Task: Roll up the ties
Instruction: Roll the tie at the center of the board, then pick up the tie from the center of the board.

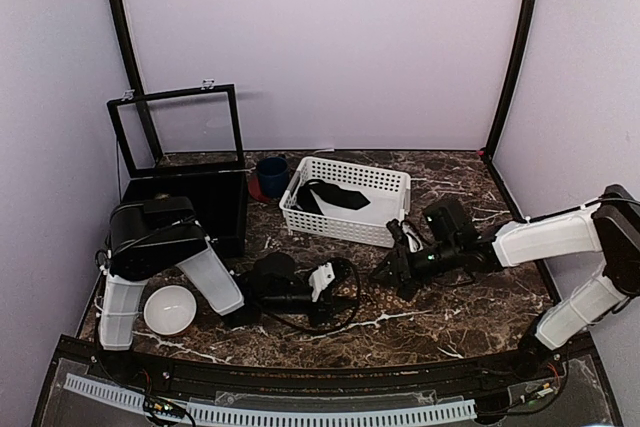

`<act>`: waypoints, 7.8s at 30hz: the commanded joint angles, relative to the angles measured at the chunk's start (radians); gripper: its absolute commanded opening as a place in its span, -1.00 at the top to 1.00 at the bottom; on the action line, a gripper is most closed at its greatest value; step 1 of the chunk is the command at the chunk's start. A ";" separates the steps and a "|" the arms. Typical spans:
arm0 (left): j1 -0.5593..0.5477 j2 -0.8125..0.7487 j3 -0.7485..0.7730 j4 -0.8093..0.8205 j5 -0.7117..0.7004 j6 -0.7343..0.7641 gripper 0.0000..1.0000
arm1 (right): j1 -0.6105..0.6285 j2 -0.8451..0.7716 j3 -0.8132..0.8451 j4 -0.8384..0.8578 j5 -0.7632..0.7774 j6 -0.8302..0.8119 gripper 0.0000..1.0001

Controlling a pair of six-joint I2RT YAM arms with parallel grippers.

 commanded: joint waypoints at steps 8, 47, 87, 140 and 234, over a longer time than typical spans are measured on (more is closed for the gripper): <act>-0.002 -0.037 0.041 -0.492 -0.025 0.109 0.53 | 0.075 0.073 0.127 -0.055 -0.054 0.030 -0.01; 0.005 0.066 0.102 -0.044 0.124 0.058 -0.94 | -0.070 0.041 -0.118 0.029 0.027 -0.006 1.00; -0.029 0.106 0.207 -0.364 0.069 0.141 0.49 | -0.094 -0.094 -0.064 -0.091 0.028 -0.028 0.42; -0.028 0.099 0.208 -0.429 0.038 0.144 0.52 | 0.008 -0.041 -0.091 0.069 -0.061 0.175 -0.56; -0.023 -0.768 -0.166 -0.533 -0.220 -0.459 -0.98 | 0.008 -0.184 -0.067 0.431 -0.140 0.052 1.00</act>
